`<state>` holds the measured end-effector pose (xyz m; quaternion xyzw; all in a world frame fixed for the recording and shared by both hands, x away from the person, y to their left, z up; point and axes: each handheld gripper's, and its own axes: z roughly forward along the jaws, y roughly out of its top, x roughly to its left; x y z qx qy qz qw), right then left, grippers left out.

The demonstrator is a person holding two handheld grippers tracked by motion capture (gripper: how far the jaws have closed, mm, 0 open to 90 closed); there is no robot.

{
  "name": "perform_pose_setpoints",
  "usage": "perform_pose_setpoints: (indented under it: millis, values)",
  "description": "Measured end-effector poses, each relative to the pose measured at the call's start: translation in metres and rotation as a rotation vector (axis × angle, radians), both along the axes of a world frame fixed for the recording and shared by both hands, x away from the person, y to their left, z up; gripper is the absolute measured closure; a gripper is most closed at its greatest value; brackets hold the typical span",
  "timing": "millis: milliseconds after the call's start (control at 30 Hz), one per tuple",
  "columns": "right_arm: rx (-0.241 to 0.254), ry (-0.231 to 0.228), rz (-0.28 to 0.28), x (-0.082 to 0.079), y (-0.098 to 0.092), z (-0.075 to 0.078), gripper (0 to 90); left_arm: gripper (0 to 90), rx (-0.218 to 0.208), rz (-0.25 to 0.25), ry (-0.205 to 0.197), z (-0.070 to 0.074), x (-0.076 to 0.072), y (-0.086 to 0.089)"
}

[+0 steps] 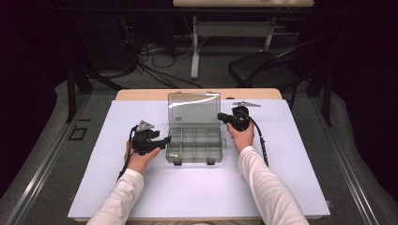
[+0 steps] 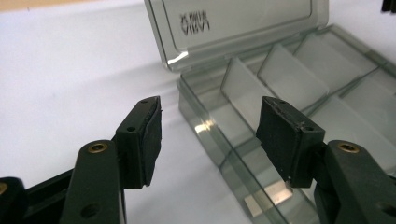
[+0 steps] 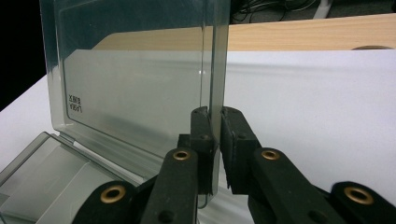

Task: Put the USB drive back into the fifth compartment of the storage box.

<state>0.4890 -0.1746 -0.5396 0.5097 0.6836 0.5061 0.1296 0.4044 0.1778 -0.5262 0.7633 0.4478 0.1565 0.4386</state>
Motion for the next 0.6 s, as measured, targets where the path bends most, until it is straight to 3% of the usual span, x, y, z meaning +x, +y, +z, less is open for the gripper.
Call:
perform_pose_setpoints:
  millis: [33,200,400,500,600]
  values:
    - [0.003,0.0,-0.002,0.0,0.0,0.0,84.0,38.3,0.0,-0.002,-0.016,0.002,0.001,0.001]
    - [-0.001,-0.009,-0.003,-0.001,0.0,0.0,84.0,37.0,0.004,0.01,-0.005,0.012,0.014,0.002]
    - [0.0,-0.013,-0.001,-0.001,0.0,-0.001,84.0,37.2,-0.009,0.012,-0.038,0.036,0.037,0.001]
    - [0.0,-0.015,-0.003,-0.002,0.0,-0.001,84.0,37.4,-0.008,0.039,-0.065,0.048,0.049,0.0]
    - [0.003,-0.023,-0.009,-0.003,0.001,-0.001,84.0,41.1,-0.033,0.071,-0.086,0.055,0.06,0.001]
